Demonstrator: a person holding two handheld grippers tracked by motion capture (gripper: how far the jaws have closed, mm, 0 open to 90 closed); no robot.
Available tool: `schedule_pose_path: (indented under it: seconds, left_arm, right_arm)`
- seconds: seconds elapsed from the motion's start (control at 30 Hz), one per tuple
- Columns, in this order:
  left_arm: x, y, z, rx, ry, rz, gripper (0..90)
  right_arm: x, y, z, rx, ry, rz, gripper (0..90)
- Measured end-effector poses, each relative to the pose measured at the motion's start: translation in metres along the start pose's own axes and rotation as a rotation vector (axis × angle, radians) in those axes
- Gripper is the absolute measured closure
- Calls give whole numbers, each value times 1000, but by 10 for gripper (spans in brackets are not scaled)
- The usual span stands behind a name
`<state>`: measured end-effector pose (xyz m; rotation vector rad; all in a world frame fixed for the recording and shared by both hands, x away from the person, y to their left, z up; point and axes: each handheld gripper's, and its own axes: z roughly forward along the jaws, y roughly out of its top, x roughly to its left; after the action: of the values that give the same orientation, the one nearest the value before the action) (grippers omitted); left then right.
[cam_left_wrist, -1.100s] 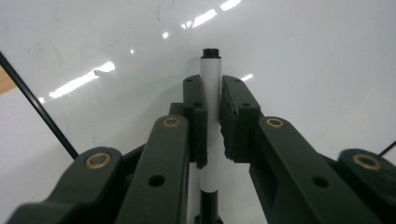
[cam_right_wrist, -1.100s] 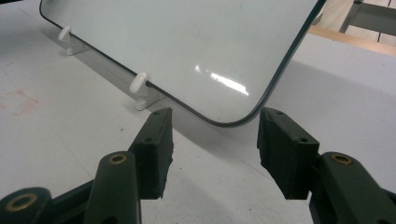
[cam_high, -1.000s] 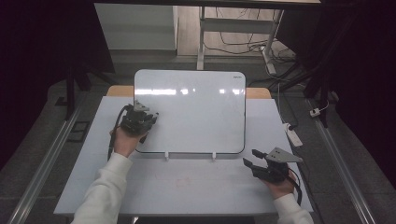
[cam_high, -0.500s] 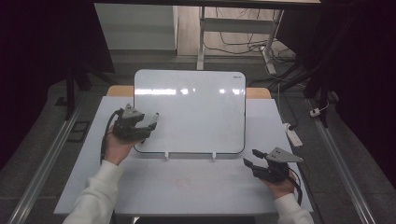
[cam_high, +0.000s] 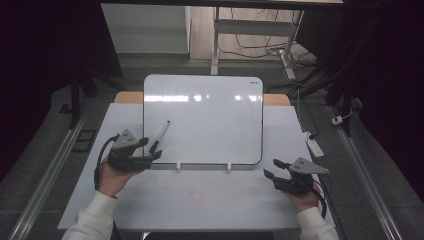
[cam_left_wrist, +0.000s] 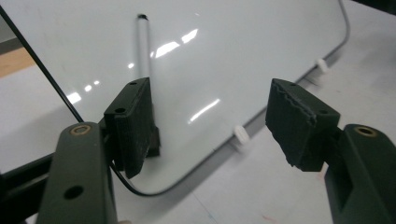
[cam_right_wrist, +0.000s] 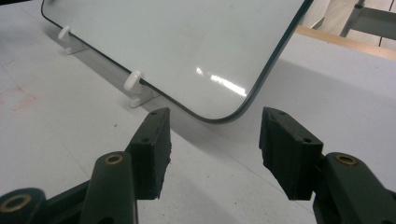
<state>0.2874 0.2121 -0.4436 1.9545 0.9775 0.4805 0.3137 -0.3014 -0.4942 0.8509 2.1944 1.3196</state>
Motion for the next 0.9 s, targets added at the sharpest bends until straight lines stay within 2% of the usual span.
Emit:
schedule_pose_path:
  seconds: [0.23, 0.37, 0.53, 0.63, 0.9]
  left_arm:
    - [-7, -33, -11, 0, -39, -5, 314]
    - [-3, -55, -11, 26, -50, -28, 305]
    - [5, -76, -10, 59, -49, -62, 280]
    - [7, -81, -10, 64, -48, -67, 270]
    - [3, -76, -9, 54, -51, -37, 255]
  right_arm:
    - [-3, -4, -10, -1, -5, -43, 417]
    - [-4, -8, -12, 11, -1, -61, 404]
    - [-6, -12, -9, 39, 10, -52, 395]
    - [-5, -13, -7, 47, 16, -56, 395]
    - [-3, -11, -7, 51, 18, -66, 395]
